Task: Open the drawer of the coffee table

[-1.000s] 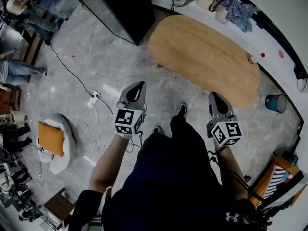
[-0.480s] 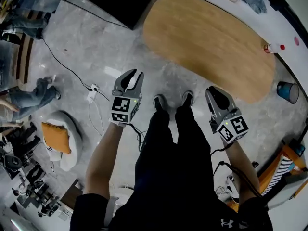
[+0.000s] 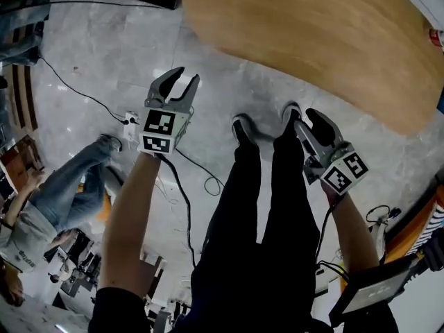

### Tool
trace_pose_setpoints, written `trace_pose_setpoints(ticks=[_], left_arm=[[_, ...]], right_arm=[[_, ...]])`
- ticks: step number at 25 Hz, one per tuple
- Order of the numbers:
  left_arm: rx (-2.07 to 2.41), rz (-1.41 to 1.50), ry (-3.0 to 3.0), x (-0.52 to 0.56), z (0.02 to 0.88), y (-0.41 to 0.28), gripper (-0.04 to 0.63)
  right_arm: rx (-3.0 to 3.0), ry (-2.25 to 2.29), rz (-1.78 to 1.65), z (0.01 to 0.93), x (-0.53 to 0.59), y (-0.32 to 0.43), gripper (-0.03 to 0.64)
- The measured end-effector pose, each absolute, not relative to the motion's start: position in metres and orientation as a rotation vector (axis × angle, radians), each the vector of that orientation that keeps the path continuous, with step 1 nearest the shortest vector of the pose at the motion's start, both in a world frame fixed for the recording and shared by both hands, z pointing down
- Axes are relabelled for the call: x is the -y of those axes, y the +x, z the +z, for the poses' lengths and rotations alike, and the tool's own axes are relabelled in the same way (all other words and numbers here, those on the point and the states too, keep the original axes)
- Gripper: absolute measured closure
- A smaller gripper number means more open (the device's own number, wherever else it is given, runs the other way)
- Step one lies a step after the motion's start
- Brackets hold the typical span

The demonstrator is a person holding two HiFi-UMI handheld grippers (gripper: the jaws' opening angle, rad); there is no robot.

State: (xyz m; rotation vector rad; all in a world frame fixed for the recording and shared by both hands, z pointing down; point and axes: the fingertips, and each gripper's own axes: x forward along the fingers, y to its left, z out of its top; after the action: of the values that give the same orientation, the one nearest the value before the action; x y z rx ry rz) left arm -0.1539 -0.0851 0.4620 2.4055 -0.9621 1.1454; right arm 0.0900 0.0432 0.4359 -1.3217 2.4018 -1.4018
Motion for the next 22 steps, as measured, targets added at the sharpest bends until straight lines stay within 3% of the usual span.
trace_pose_setpoints(ticks=[7, 11, 15, 22], left_arm=[[0.928, 1.182, 2.401, 0.095, 0.538, -0.147, 0.443], [0.918, 1.213, 2.400, 0.102, 0.585, -0.152, 0.443], [0.933, 1.235, 2.407, 0.107, 0.606, -0.153, 0.383], [1.032, 1.117, 2.417, 0.135, 0.620, -0.133, 0.362]], right_arm=[[-2.426, -1.330, -1.460, 0.533, -0.060, 0.095, 0.433], [-2.349, -1.337, -1.509, 0.596, -0.062, 0.092, 0.393], [-2.204, -1.399, -1.542, 0.630, -0.065, 0.102, 0.372], [-2.136, -1.405, -1.510, 0.668, -0.050, 0.134, 0.332]])
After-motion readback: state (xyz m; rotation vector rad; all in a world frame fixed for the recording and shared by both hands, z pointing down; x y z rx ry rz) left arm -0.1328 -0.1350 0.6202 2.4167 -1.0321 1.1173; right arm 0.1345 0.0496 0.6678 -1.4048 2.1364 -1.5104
